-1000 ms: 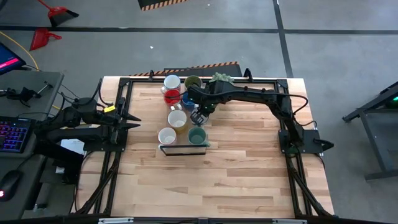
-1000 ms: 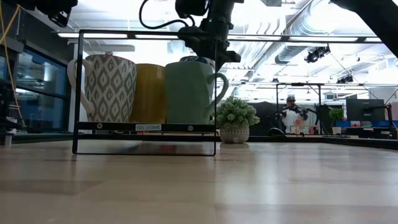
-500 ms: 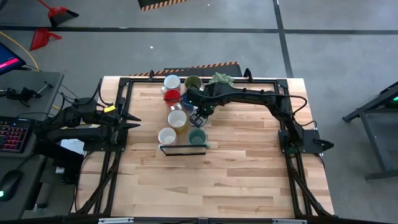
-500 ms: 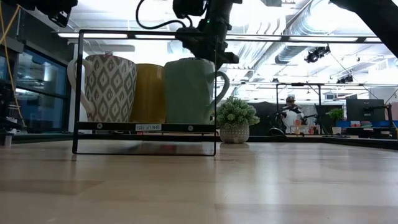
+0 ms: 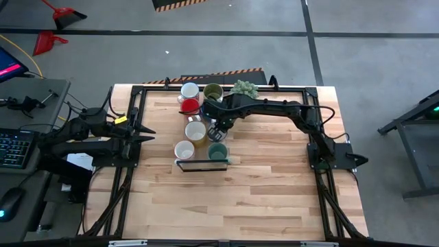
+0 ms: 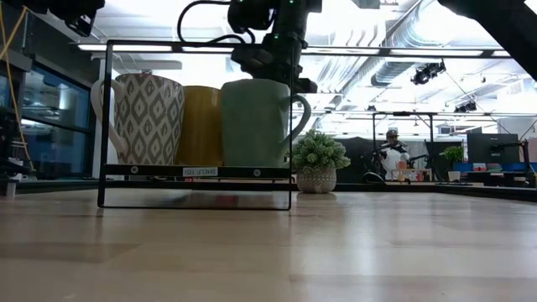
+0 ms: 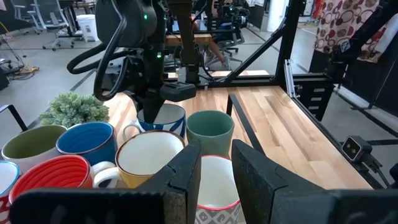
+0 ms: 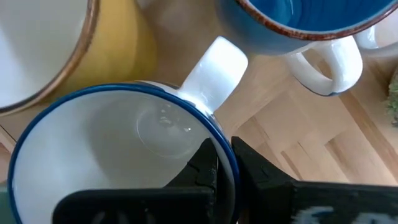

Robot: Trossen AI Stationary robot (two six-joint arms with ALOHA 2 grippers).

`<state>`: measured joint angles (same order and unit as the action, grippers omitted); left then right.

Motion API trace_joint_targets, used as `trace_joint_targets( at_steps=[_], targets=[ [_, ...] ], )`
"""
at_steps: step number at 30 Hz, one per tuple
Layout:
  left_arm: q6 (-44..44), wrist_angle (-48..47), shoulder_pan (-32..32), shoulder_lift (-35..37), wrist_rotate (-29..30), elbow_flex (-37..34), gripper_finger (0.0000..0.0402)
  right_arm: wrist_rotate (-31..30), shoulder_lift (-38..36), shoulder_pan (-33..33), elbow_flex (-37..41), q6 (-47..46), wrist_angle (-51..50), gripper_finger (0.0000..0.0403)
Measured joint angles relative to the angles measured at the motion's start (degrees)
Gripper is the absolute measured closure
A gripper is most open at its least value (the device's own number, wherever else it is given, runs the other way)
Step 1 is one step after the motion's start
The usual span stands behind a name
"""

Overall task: Place coffee mugs
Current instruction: Put the blue patterned mug on the shelf

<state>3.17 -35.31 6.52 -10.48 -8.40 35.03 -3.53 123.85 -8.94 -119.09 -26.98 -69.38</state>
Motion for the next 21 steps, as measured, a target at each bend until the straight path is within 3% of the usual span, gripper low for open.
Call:
trace_joint_targets(
  at_steps=[21],
  targets=[
    [0.0, 0.0, 0.0, 0.0, 0.0, 0.0, 0.0323, 0.1, 0.3, 0.3, 0.0, -0.1, 0.3, 0.0403]
  ],
)
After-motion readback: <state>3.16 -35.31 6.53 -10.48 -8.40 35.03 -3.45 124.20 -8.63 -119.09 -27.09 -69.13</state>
